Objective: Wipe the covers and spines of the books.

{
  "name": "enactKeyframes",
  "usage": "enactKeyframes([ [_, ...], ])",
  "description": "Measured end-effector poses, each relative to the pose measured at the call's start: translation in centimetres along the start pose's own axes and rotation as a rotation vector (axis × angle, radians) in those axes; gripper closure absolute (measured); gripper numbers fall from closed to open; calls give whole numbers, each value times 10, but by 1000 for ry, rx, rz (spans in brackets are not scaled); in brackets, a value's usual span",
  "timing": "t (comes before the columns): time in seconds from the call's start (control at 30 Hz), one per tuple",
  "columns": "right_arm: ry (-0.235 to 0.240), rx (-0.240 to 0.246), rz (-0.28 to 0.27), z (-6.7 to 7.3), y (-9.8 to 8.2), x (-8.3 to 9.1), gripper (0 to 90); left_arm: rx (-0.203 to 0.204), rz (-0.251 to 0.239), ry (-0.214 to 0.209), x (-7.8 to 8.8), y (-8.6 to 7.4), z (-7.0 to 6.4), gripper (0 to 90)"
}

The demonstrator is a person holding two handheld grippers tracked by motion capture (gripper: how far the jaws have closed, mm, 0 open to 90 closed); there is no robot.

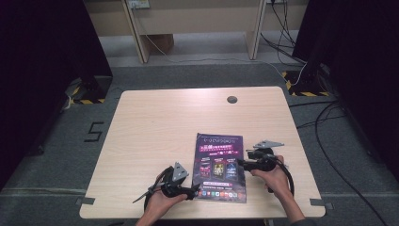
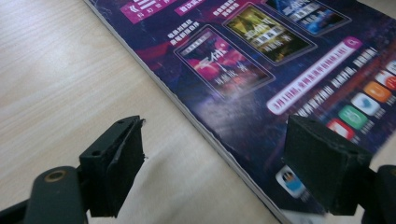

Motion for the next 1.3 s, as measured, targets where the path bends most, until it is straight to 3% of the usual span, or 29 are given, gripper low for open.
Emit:
enactKeyframes([
  [0.27, -3, -15, 13, -5, 0, -9, 411, 20, 25, -17, -17, 12, 1, 185],
  [0.37, 8, -41, 16, -5, 0, -12, 411, 39, 23, -32, -21, 14, 0, 190],
  [0.53, 62, -50, 24, 1, 0, -18, 412, 56, 23, -51, -20, 13, -3, 249],
  [0.67, 62, -54, 25, 2, 0, -19, 404, 70, 14, -73, -18, 12, -7, 337],
  [0.83, 81, -72, 23, 1, 1, -18, 405, 63, 27, -76, -17, 10, -14, 311],
  [0.9, 89, -83, 17, 1, 2, -19, 407, 44, 46, -85, -15, 7, -22, 282],
  [0.93, 92, -86, 11, 0, 3, -20, 407, 16, 65, -98, -13, 4, -30, 270],
  [1.03, 96, -91, 7, -1, 5, -21, 409, 20, 61, -96, -13, 4, -32, 263],
  [1.1, 103, -111, -3, -3, 7, -22, 414, 33, 67, -124, -13, 6, -31, 250],
  [1.17, 109, -122, -10, -5, 9, -23, 416, 59, 45, -114, -14, 9, -26, 242],
  [1.23, 109, -127, -9, -5, 10, -23, 413, 69, 39, -70, -17, 10, -19, 230],
  [1.3, 107, -128, -12, -4, 10, -23, 401, 77, 34, -74, -19, 10, -18, 216],
])
Point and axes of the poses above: each handheld gripper's, and its own axes: x roughly backward along the jaws, y roughly out of its top, z roughly to its left, the point moved 8 cm from there along -x, roughly forward along the jaws, and after that the axes turned 12 degrees about z, right-handed, at the moved point
